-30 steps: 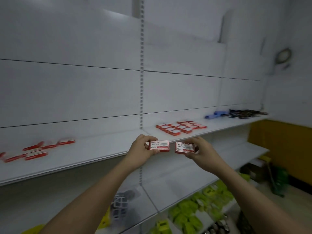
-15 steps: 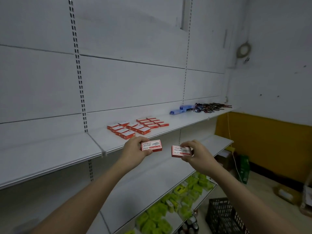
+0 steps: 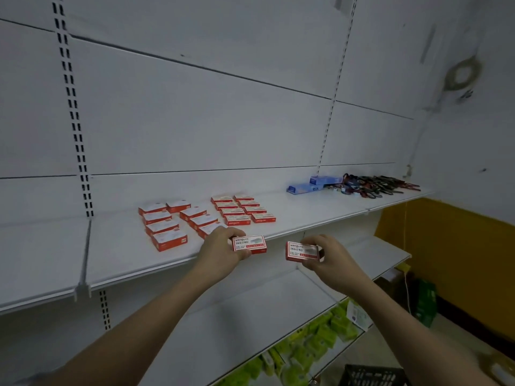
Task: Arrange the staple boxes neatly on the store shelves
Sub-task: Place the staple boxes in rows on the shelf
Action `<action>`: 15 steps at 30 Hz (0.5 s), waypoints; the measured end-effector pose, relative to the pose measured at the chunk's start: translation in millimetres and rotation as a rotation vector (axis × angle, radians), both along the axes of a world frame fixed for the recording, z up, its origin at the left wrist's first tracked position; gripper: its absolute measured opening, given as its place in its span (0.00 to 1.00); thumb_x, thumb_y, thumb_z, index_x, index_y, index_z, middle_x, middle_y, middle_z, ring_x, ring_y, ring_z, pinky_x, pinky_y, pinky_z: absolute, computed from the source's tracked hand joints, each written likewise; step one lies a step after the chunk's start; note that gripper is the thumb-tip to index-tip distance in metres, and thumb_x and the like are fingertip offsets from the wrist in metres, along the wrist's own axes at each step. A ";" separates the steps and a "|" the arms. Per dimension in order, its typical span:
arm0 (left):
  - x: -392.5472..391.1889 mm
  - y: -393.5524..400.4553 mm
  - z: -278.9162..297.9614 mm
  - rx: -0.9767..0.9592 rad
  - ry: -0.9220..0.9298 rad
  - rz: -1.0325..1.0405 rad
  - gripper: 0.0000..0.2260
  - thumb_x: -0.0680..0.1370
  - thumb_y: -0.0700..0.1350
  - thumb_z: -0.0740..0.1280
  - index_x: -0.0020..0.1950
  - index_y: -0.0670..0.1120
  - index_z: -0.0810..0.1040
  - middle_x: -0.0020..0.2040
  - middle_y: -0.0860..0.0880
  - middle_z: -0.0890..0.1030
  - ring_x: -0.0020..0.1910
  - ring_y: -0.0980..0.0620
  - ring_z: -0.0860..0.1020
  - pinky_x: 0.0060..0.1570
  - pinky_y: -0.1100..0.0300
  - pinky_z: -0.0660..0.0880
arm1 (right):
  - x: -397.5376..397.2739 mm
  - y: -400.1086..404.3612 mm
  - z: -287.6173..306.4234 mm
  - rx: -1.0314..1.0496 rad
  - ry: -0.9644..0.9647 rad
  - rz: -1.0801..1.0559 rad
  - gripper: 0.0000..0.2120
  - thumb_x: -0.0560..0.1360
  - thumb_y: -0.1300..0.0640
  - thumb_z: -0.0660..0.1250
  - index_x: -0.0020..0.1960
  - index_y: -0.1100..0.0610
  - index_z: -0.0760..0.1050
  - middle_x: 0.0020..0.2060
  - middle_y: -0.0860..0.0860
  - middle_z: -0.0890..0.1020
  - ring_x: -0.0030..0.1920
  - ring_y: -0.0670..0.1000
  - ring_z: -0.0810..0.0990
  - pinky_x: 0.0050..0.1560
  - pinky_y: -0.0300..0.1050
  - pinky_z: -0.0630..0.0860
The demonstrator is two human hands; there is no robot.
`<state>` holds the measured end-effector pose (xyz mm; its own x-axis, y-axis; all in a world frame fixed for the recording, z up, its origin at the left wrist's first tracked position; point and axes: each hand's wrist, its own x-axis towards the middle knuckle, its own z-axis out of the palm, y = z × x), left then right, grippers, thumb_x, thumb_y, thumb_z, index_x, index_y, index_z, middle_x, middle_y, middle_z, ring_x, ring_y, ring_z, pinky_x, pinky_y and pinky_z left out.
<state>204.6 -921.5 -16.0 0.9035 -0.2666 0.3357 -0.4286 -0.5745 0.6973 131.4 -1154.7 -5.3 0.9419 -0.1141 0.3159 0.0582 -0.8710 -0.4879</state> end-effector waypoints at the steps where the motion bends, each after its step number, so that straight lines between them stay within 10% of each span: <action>1: 7.1 -4.5 -0.5 0.006 0.001 0.017 0.18 0.74 0.47 0.73 0.63 0.48 0.77 0.62 0.49 0.76 0.54 0.56 0.74 0.40 0.74 0.67 | 11.2 -5.7 -0.9 0.012 -0.009 0.016 0.18 0.73 0.59 0.71 0.62 0.51 0.75 0.54 0.47 0.74 0.51 0.46 0.74 0.52 0.40 0.73; 15: 53.7 -78.8 -9.9 0.148 0.041 0.416 0.22 0.76 0.48 0.70 0.69 0.47 0.73 0.66 0.48 0.73 0.63 0.49 0.74 0.62 0.57 0.71 | 167.7 -69.8 -9.0 0.007 -0.009 0.397 0.19 0.73 0.54 0.72 0.62 0.52 0.74 0.55 0.50 0.74 0.48 0.47 0.73 0.48 0.38 0.69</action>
